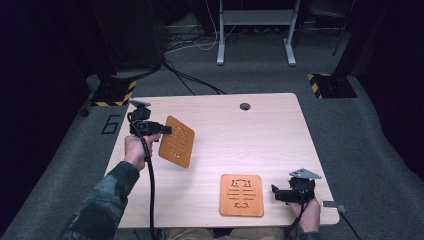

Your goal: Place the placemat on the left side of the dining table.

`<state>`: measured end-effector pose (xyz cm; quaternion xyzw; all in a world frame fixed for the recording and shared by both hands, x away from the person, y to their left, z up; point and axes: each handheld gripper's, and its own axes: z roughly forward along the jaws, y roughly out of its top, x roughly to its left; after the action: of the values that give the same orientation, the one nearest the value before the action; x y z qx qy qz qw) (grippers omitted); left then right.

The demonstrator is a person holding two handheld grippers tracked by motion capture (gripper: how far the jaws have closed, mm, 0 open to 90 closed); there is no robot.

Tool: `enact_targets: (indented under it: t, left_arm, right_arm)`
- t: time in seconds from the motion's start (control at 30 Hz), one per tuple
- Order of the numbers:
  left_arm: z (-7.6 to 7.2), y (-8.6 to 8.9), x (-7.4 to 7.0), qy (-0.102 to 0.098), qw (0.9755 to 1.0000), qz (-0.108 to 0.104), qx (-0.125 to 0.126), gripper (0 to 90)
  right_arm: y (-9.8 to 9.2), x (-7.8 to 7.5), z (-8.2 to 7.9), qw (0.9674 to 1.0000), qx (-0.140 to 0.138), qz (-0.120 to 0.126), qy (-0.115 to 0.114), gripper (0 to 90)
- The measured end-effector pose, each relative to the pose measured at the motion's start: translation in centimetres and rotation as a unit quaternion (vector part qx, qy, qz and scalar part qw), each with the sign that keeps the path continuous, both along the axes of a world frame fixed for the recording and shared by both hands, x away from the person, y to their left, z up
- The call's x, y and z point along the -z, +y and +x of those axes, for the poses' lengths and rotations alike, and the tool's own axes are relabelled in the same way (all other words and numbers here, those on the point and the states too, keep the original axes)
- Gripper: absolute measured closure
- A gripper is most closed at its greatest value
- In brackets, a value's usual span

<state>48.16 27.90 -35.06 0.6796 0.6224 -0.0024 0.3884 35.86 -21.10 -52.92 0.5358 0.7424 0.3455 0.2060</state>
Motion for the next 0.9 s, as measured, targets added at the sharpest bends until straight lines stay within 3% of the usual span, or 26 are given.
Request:
enact_targets:
  t: [0.63,0.9]
  left_arm:
    - [1.1,2.5,0.1,0.006,0.9991,0.031,-0.03,86.6]
    - [1.6,3.2,0.3,0.015,0.9985,0.044,-0.029,86.6]
  right_arm:
    - [0.0,0.0,0.0,1.0,-0.001,-0.002,-0.001,0.3]
    - [0.0,0.0,0.0,1.0,-0.001,-0.003,0.0,0.3]
